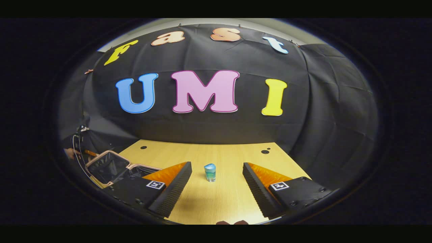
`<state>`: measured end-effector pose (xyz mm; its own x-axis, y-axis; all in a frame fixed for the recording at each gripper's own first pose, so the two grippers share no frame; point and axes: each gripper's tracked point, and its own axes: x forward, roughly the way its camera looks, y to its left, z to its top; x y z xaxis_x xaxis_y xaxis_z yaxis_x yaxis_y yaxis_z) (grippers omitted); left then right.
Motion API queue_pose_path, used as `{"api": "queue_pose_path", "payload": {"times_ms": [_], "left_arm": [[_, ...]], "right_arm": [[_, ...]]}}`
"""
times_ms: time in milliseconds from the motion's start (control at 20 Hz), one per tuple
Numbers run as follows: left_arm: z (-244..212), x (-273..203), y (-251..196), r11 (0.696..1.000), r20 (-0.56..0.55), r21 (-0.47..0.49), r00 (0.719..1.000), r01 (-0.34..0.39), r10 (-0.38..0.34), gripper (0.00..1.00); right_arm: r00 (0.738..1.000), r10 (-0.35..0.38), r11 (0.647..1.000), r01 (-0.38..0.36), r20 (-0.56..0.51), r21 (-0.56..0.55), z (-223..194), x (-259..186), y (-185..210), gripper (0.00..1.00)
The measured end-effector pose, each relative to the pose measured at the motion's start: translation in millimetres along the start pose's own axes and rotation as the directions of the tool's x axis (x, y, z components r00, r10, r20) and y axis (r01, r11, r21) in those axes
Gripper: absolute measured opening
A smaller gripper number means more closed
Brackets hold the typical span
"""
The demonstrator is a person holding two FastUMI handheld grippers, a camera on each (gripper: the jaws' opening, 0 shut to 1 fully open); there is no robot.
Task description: First open the suitcase, pack the skin care products into it, and then close the suitcase.
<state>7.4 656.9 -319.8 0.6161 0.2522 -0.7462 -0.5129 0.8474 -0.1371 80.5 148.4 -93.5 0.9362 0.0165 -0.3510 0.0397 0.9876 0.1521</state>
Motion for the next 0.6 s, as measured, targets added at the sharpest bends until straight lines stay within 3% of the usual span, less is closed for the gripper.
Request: {"api": "queue_pose_path", "payload": {"times_ms": [250,300,400,450,600], "left_arm": [[-24.8,14.1,18.2,0.999,-0.022,0.009,0.999,-0.035,0.035,0.2],[-25.9,10.7,25.3,0.999,-0.027,0.007,0.998,-0.049,0.049,0.29],[-24.5,7.9,41.4,0.995,-0.022,-0.003,0.995,-0.1,0.1,0.37],[-22.1,2.4,42.5,0.994,0.0,-0.021,0.994,-0.108,0.108,0.33],[-2.3,-21.5,46.3,0.99,0.117,-0.015,0.983,-0.138,0.139,1.0]], "right_arm": [[0.998,-0.061,0.998,0.062,-0.02,0.026,-12.1,-6.7,-8.9,0.96],[0.997,-0.069,0.997,0.07,-0.019,0.021,-13.0,-6.9,-10.7,0.96],[0.997,-0.079,0.997,0.079,-0.003,0.013,-12.2,-7.6,-11.4,0.96],[0.997,-0.081,0.997,0.081,0.001,0.008,-12.5,-7.7,-11.1,0.97],[0.997,-0.079,0.997,0.079,0.016,-0.019,-11.8,-5.5,-8.2,0.96]]}}
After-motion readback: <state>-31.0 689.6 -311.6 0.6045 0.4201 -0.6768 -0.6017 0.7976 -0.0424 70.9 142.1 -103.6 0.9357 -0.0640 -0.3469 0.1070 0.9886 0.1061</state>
